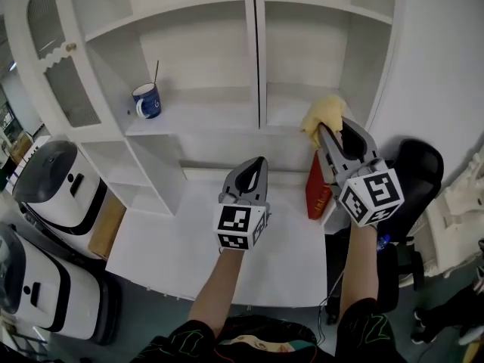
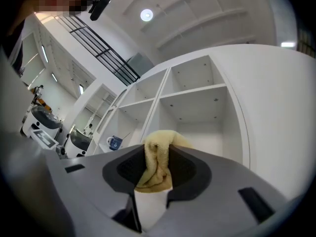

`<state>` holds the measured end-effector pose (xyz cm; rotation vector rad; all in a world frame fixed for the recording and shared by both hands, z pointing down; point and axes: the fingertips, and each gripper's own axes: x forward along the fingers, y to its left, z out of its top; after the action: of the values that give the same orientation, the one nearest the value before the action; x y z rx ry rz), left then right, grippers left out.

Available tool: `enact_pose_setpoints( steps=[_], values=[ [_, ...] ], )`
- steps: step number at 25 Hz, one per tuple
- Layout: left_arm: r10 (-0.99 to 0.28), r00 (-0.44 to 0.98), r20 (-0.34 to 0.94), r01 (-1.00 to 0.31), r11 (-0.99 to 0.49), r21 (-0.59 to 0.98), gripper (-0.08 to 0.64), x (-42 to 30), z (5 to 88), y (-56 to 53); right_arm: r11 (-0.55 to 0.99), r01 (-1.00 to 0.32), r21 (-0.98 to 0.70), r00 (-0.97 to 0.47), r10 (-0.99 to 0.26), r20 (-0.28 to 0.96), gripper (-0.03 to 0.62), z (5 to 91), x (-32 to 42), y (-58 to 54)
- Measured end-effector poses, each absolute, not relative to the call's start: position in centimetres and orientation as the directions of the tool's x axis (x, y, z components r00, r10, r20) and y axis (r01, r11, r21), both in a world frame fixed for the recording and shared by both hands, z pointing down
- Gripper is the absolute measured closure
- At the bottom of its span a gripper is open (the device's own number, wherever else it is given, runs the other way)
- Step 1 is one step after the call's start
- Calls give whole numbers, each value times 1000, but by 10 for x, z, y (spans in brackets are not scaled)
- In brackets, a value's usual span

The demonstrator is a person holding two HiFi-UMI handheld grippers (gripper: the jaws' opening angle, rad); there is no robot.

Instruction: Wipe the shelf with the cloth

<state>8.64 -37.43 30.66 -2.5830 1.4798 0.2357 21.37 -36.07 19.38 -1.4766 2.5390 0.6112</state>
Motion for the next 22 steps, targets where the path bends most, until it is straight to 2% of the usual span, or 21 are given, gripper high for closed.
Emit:
enact_pose_setpoints(
  steps=[13,22],
  values=[
    [-787,526,-322,-847,-521,-111,560,73,248,-374,342,-830,441,-486,-831,-270,471,122,181,-455],
    [-785,518,-338,-850,-515,-107,560,58,242,-382,273,-830,487,-427,-872,-240,471,84,161,-513]
  ],
)
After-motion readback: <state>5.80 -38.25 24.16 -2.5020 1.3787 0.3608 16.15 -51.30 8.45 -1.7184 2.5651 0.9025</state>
